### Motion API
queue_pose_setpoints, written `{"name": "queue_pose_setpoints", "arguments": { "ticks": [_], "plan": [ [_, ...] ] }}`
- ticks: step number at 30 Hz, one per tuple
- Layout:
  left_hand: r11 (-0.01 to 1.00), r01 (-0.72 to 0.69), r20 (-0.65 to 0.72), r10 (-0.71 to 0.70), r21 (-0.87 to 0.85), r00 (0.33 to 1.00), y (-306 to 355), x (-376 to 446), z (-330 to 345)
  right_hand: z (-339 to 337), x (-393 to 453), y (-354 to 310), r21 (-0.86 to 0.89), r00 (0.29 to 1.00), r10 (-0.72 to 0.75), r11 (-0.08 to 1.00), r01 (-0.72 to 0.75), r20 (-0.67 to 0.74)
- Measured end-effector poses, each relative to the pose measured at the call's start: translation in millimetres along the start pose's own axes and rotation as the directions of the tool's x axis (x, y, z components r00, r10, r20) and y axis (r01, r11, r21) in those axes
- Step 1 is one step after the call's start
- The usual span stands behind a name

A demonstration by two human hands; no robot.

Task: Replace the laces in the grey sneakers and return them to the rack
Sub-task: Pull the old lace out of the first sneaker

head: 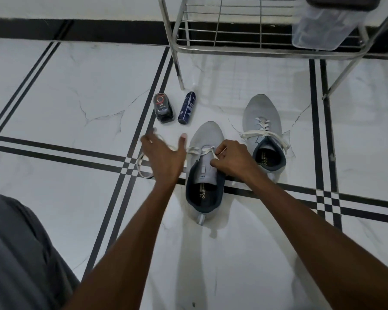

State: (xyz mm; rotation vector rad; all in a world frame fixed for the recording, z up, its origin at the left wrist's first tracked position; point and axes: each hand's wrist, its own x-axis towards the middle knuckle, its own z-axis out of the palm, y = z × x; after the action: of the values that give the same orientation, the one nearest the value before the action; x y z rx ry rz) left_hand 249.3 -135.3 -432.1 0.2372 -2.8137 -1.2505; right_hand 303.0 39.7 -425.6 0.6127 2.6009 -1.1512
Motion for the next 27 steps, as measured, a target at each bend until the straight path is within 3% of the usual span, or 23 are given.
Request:
{"name": "queue_pose_setpoints", "arguments": {
  "ticks": [2, 4, 8, 13, 15, 17, 18, 19, 21, 23, 27],
  "plan": [
    [0.987, -0.162, 0.176, 0.158, 0.010, 0.972, 3, -23, 15, 3, 2, -1, -0.002, 0.999, -0.046, 0.999, 0.046, -0.013],
    [0.971, -0.236, 0.260, 0.222, 0.024, 0.940, -1, -31, 23, 8, 4, -2, -0.026, 0.989, -0.147, 0.989, 0.146, -0.030],
    [0.981, -0.183, 0.221, 0.191, -0.059, 0.956, -7, -30, 22, 18, 6, -3, -0.255, 0.966, -0.255, 0.933, 0.255, 0.034],
    [0.985, -0.128, 0.218, 0.151, -0.114, 0.964, -9, -35, 20, 25, 12, -11, -0.413, 0.921, -0.388, 0.836, 0.362, 0.022],
    [0.985, -0.120, 0.207, 0.144, -0.124, 0.968, -11, -34, 20, 17, 17, -10, -0.318, 0.924, -0.324, 0.914, 0.251, -0.202],
    [0.986, -0.114, 0.195, 0.137, -0.124, 0.971, -11, -32, 19, -1, 22, -2, -0.114, 0.857, -0.156, 0.987, 0.115, -0.491],
    [0.987, -0.109, 0.192, 0.130, -0.119, 0.973, -12, -32, 19, -7, 24, 2, -0.077, 0.848, -0.125, 0.992, 0.099, -0.515],
    [0.988, -0.103, 0.195, 0.125, -0.116, 0.973, -12, -32, 20, -10, 25, 4, -0.110, 0.878, -0.146, 0.988, 0.107, -0.456],
    [0.988, -0.103, 0.202, 0.125, -0.117, 0.971, -12, -33, 21, 1, 23, 2, -0.232, 0.950, -0.242, 0.953, 0.195, -0.199],
    [0.987, -0.111, 0.207, 0.133, -0.114, 0.969, -11, -34, 21, 19, 16, -3, -0.310, 0.960, -0.279, 0.914, 0.260, -0.018],
    [0.988, -0.120, 0.234, 0.140, -0.098, 0.962, -11, -34, 24, 28, 22, -4, -0.527, 0.908, -0.416, 0.782, 0.334, -0.042]
  ]
}}
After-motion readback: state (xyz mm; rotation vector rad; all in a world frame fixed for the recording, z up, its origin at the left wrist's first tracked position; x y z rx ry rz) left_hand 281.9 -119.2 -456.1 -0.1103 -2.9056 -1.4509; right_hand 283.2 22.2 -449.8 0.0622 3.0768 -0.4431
